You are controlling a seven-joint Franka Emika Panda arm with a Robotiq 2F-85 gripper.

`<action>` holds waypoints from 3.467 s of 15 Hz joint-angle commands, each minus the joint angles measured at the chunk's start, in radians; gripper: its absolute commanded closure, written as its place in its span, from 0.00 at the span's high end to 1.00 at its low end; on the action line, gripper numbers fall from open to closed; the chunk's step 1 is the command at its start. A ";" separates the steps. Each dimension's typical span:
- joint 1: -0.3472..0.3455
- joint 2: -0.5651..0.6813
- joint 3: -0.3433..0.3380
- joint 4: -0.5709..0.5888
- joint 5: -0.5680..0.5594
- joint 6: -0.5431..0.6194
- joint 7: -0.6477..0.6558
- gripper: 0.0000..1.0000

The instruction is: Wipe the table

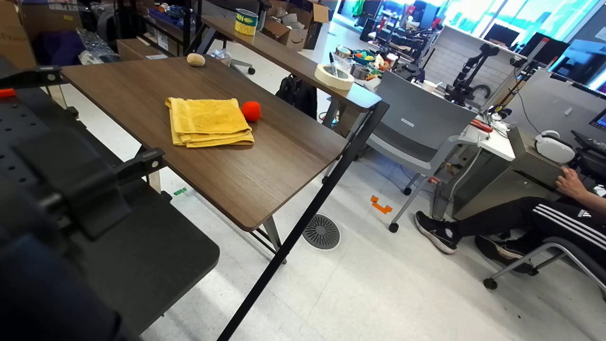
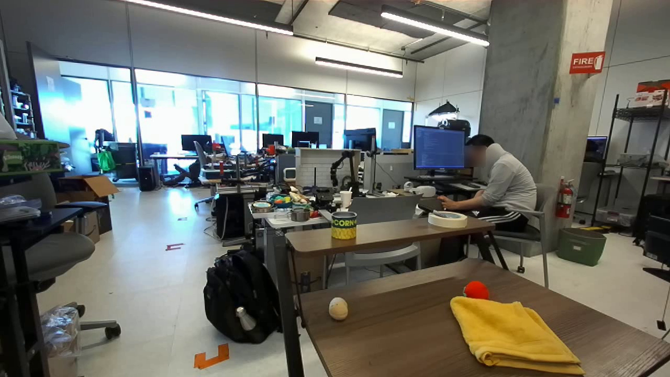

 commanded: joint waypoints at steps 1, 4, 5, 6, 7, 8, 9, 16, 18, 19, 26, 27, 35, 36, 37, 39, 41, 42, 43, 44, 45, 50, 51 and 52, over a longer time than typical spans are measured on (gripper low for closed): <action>-0.010 0.000 0.008 0.002 0.005 -0.002 -0.005 1.00; -0.010 0.000 0.008 0.002 0.005 -0.002 -0.005 1.00; -0.010 0.000 0.008 0.002 0.005 -0.002 -0.005 1.00; -0.010 0.000 0.008 0.002 0.005 -0.002 -0.005 1.00; -0.010 0.000 0.008 0.002 0.005 -0.002 -0.005 1.00; -0.010 0.000 0.008 0.002 0.005 -0.002 -0.005 1.00; -0.010 0.000 0.008 0.002 0.005 -0.002 -0.005 1.00; -0.010 0.000 0.008 0.002 0.005 -0.002 -0.005 1.00; -0.010 0.000 0.008 0.002 0.005 -0.002 -0.005 1.00; -0.010 0.000 0.008 0.002 0.005 -0.002 -0.005 1.00; -0.010 0.000 0.008 0.002 0.005 -0.002 -0.005 1.00; -0.010 0.000 0.008 0.002 0.005 -0.002 -0.005 1.00; -0.010 0.000 0.008 0.002 0.005 -0.002 -0.005 1.00; -0.010 0.000 0.008 0.002 0.005 -0.002 -0.005 1.00; -0.014 0.032 -0.002 0.012 0.009 0.037 -0.009 1.00; -0.015 0.151 -0.018 0.047 0.016 0.121 -0.030 1.00; -0.027 0.281 -0.011 0.070 -0.023 0.205 -0.015 1.00; -0.033 0.337 -0.006 0.084 -0.047 0.219 -0.011 1.00; -0.039 0.402 -0.001 0.107 -0.079 0.221 -0.005 1.00; -0.043 0.467 0.000 0.137 -0.096 0.207 0.011 1.00; -0.045 0.535 -0.001 0.174 -0.112 0.183 0.021 1.00; -0.034 0.607 -0.008 0.188 -0.099 0.181 0.026 1.00; -0.034 0.619 -0.009 0.199 -0.099 0.179 0.027 1.00; -0.034 0.622 -0.009 0.205 -0.099 0.175 0.027 1.00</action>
